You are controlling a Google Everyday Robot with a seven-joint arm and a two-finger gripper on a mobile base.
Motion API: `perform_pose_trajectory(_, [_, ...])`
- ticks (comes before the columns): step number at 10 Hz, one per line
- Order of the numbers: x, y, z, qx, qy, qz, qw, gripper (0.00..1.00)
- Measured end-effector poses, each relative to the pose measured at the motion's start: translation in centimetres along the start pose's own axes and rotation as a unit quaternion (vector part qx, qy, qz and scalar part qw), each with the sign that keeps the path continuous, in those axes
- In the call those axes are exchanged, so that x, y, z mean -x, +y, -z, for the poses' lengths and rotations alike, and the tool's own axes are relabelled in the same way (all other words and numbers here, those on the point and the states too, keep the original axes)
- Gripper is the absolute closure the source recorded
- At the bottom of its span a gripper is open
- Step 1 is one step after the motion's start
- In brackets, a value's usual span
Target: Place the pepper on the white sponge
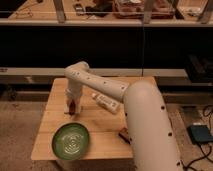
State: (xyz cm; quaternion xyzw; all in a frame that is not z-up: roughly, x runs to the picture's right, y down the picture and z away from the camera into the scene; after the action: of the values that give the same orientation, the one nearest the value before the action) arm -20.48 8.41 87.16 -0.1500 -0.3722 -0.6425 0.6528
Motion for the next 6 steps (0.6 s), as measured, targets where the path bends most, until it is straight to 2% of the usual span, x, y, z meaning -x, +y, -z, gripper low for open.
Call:
perform_pose_trajectory(2, [0.15,-0.3,-0.21,-0.005,0.0,0.005,1.0,0.95])
perform_pose_trajectory(3, [0.14,-0.43,-0.28,-0.007,0.0,0.006,1.0,0.9])
perform_pose_trajectory(4, [0.07,-0.53,-0.34,-0.008,0.001,0.007,0.9999,0.82])
perform_pose_trajectory(6, [-0.31,-0.67,-0.41,-0.013,0.003,0.004,0.9999,0.59])
